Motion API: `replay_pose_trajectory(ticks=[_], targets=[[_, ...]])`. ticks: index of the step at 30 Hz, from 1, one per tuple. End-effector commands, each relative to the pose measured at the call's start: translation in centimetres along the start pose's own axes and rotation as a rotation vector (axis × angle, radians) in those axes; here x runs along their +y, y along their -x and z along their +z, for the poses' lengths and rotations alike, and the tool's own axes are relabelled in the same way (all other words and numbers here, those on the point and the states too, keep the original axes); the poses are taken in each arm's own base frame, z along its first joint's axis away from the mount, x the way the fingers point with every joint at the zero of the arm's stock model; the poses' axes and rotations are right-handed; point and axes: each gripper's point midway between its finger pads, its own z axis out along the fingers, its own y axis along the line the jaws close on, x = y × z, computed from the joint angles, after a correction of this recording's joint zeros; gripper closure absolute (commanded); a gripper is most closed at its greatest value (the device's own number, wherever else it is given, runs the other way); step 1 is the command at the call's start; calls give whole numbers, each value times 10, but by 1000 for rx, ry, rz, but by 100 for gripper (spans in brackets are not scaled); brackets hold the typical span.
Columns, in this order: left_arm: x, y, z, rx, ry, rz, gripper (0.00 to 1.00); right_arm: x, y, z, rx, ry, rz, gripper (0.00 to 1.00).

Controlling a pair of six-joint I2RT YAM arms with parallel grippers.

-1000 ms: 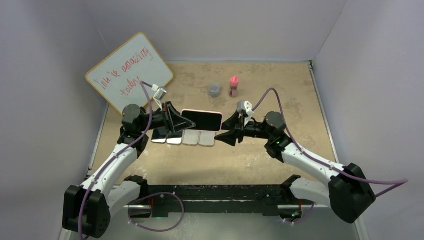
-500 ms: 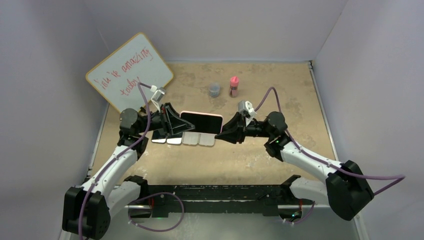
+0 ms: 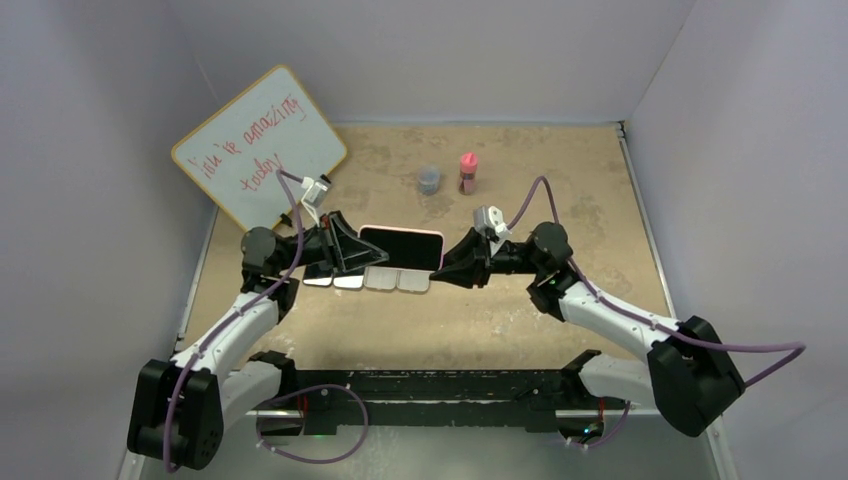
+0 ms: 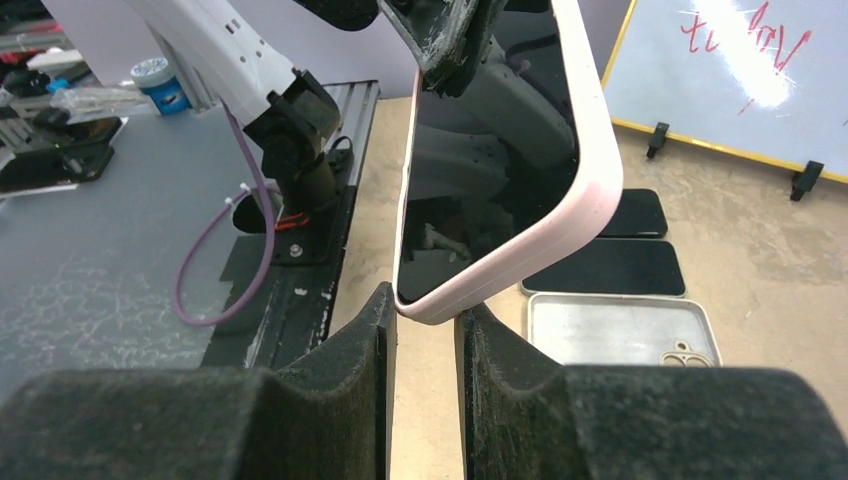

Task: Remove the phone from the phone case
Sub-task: Remove the phone case from the phone.

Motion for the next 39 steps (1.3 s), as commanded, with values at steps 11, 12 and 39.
replay_pose_trajectory(ticks=[11, 12, 39], targets=[[-22, -4, 2, 24, -59, -53, 100, 1, 46, 14, -31, 97, -372, 100], [-26, -6, 3, 34, -72, -44, 100, -2, 47, 15, -30, 89, -373, 100], [0, 15, 10, 61, 118, 250, 100, 20, 24, 3, 36, 120, -175, 62]])
